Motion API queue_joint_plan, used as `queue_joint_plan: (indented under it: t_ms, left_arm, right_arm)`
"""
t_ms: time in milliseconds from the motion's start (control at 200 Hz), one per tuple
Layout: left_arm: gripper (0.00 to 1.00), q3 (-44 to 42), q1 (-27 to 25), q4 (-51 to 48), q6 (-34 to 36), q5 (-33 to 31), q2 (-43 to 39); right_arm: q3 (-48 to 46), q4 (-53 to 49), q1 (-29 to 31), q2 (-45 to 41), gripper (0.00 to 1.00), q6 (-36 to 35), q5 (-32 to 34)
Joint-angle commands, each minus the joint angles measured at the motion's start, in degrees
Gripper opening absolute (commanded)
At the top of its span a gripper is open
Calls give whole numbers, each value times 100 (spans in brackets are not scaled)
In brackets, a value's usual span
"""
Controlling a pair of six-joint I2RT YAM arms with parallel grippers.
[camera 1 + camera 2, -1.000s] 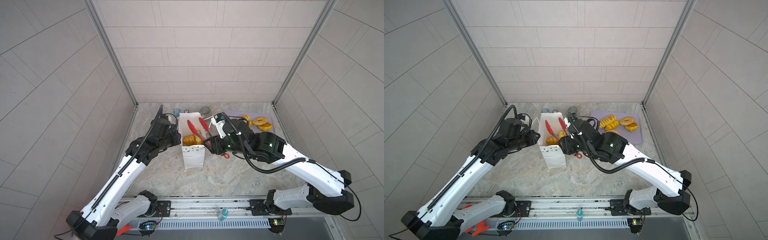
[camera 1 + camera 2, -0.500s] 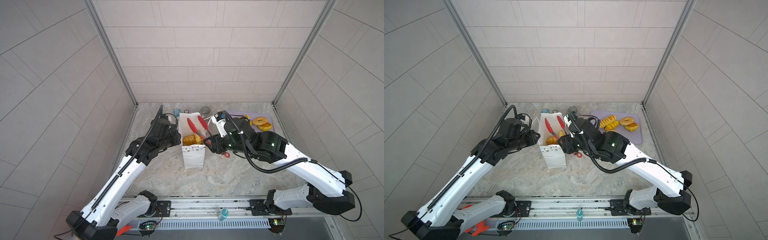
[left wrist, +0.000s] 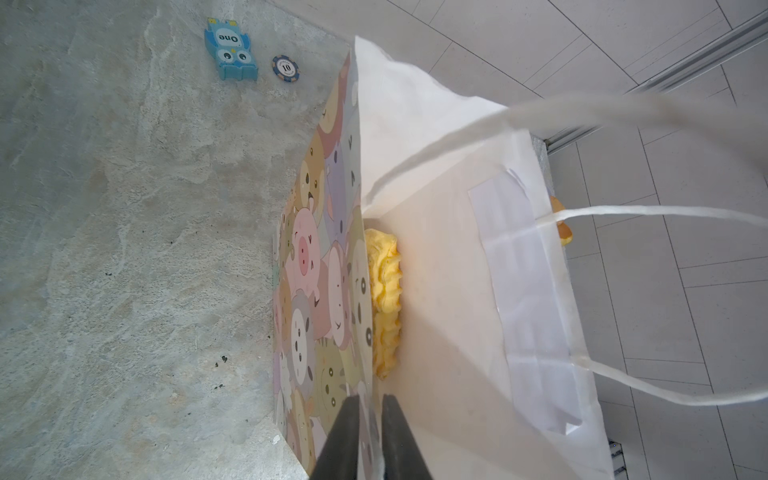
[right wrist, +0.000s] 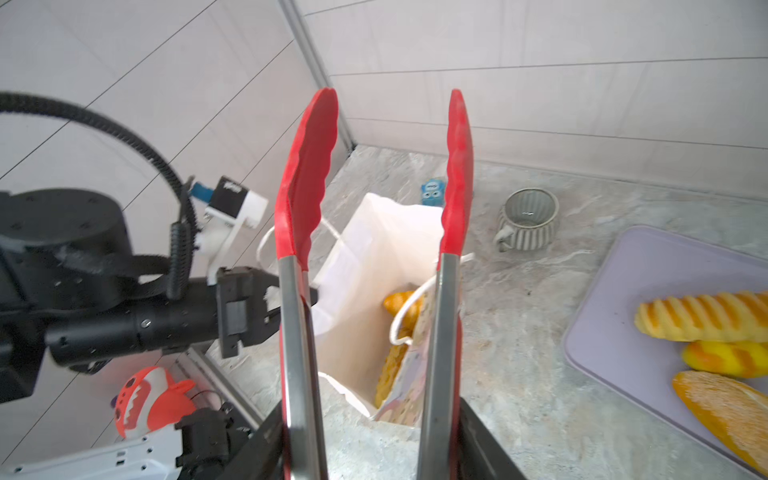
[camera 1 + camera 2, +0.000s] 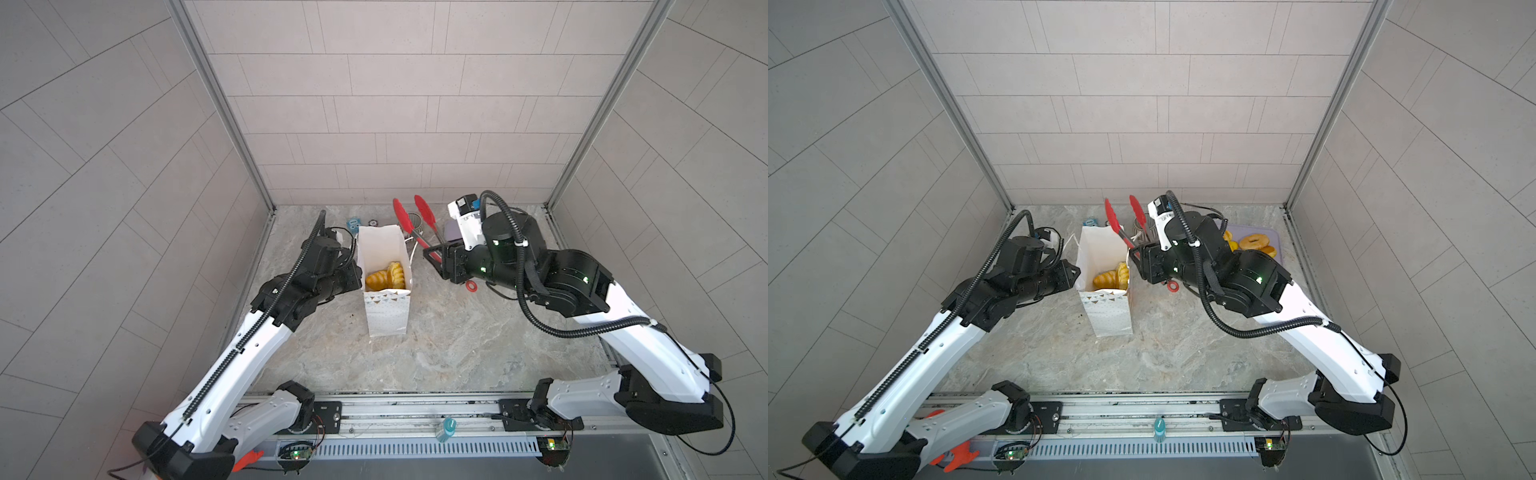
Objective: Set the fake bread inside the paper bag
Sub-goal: 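Carry the empty tongs with the right gripper back toward the tray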
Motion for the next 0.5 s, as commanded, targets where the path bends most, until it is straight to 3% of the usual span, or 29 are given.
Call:
queue_joint_plan:
  t_ms: [0, 490]
  left_arm:
    - [18, -23, 24, -43, 17, -64, -36]
    - [18, -13, 29, -58, 52, -65, -26]
  right_arm:
    - [90, -138, -557, -290, 57, -194, -13]
    - [-1507, 414, -3760, -657, 56, -44, -1686]
